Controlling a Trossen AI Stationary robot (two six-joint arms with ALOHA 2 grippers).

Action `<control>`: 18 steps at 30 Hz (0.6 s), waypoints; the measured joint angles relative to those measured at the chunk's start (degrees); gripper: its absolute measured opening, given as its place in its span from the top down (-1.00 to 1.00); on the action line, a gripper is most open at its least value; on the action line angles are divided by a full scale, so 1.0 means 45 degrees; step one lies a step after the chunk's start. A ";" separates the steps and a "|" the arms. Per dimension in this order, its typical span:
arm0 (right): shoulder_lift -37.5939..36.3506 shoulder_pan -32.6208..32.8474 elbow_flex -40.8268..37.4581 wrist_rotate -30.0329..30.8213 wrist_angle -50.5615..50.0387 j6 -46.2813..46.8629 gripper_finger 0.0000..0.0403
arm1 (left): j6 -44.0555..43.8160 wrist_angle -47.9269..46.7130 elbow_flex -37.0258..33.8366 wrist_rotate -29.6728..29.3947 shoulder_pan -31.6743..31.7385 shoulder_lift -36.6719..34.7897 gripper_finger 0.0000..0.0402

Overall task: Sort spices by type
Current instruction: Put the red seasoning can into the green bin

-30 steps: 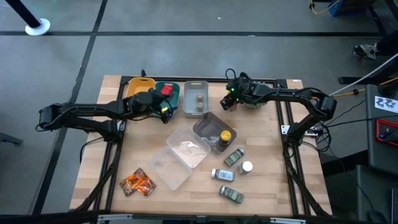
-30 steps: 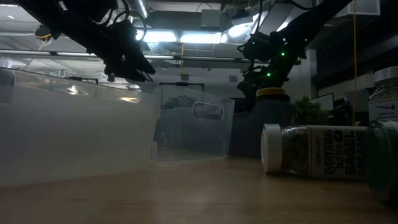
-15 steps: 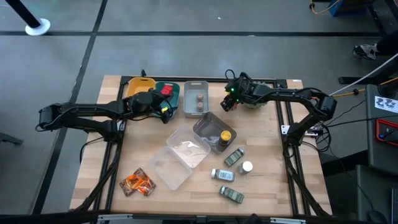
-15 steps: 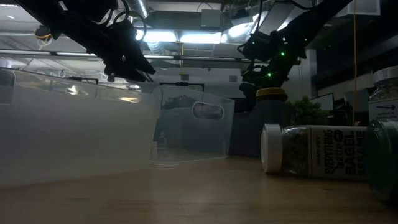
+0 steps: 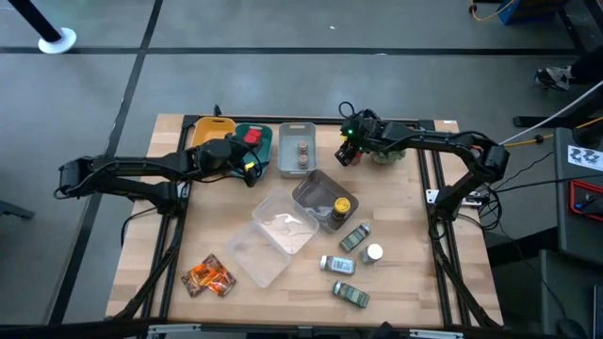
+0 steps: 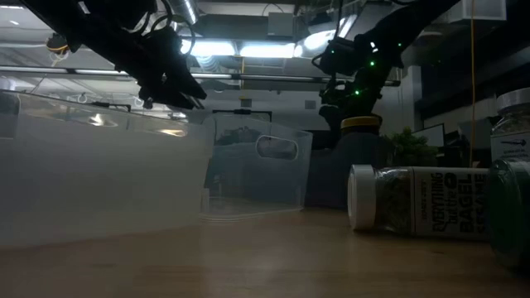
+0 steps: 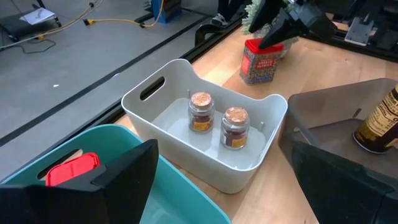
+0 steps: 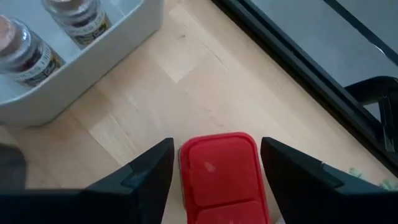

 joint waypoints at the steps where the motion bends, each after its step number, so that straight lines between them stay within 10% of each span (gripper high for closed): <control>1: 0.0000 0.0000 0.0000 0.0005 -0.0084 -0.0015 -0.19 | 0.0001 -0.0029 0.0000 0.0000 0.0000 0.0000 -0.73; 18: -0.0009 0.0005 0.0020 -0.0010 -0.0856 -0.0801 -0.19 | 0.0003 -0.0041 0.0000 0.0000 0.0000 0.0000 -0.73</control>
